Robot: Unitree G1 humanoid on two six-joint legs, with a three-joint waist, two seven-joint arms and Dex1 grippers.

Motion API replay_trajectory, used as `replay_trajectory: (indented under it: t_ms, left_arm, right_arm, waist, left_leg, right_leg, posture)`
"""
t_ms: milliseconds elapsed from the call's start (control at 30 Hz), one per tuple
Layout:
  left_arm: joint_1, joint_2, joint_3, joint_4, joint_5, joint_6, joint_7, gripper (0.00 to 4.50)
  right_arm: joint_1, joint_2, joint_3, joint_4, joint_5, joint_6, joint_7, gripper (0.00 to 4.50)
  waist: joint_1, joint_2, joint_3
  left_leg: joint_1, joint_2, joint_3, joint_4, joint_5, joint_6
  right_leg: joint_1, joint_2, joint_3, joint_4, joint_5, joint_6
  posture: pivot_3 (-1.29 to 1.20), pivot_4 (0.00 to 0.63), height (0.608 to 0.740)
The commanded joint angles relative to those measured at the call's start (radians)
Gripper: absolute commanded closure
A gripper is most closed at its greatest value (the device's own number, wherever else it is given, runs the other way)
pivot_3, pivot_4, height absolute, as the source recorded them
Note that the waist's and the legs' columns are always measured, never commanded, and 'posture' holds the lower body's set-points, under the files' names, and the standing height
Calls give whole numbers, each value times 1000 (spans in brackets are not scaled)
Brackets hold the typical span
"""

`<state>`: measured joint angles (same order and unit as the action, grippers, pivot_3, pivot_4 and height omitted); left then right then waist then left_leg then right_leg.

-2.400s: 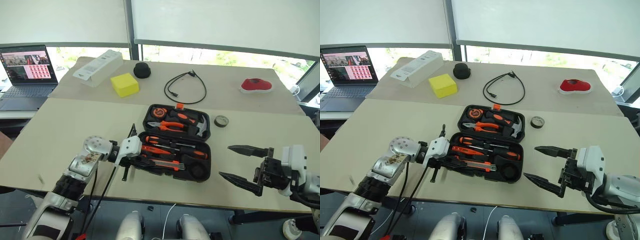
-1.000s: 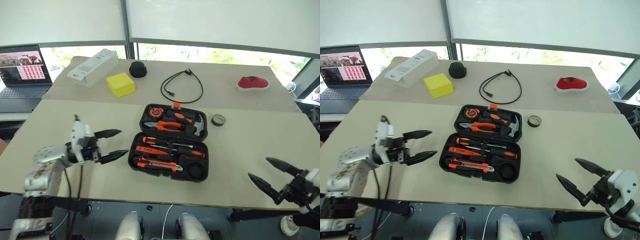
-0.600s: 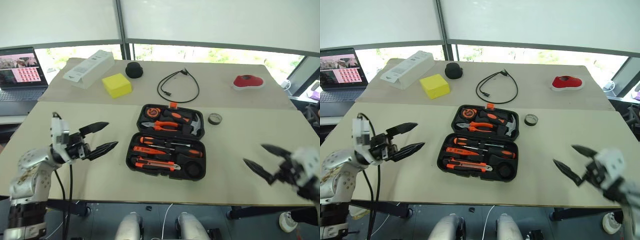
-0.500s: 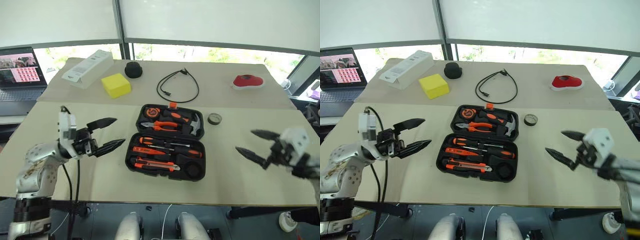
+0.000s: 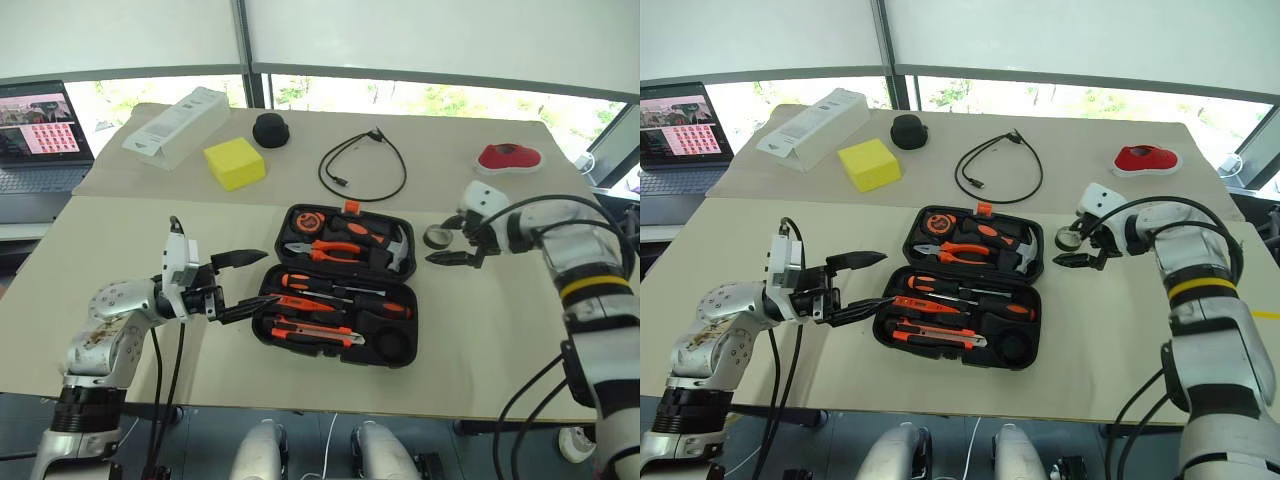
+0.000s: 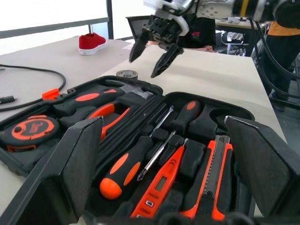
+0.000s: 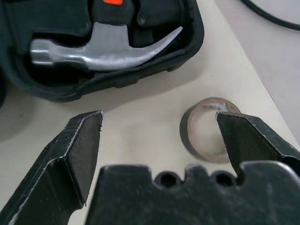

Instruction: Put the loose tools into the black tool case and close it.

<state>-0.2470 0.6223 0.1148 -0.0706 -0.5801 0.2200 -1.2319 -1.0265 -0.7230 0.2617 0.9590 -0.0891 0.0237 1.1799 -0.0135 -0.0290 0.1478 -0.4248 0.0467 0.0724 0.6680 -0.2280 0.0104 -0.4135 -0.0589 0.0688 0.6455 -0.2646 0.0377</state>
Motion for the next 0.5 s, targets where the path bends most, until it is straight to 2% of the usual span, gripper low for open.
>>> replay_trajectory:
  t_ms: [33, 100, 200, 500]
  left_arm:
    - [31, 8, 13, -55, -5, -17, 4, 48]
    - [40, 13, 15, -59, -3, -19, 3, 48]
    - [49, 19, 21, -67, -6, -18, 3, 0]
    - [68, 30, 31, -83, -10, -18, 7, 0]
  right_arm:
    - [-85, 34, 17, 160, -73, -71, -58, 0]
    - [-111, 54, 22, 219, -97, -74, -61, 0]
    - [-138, 75, 27, 278, -128, -75, -87, 637]
    - [-159, 92, 15, 330, -164, -115, -128, 3723]
  waist:
    - [-3, 0, 0]
    - [-4, 0, 0]
    - [-4, 0, 0]
    - [-7, 0, 0]
  left_leg:
    - [0, 0, 1, 0, 0, 0]
    - [0, 0, 1, 0, 0, 0]
    - [-1, 0, 1, 0, 1, -1]
    - [-1, 1, 1, 0, 1, -2]
  right_leg:
    - [0, 0, 0, 0, 0, 0]
    - [-1, 0, 0, 1, 0, 0]
    - [-3, 0, 0, 3, 0, 0]
    - [-4, 0, 0, 4, 0, -1]
  posture:
    - [0, 150, 740]
    - [0, 150, 740]
    - [0, 150, 740]
    - [0, 150, 740]
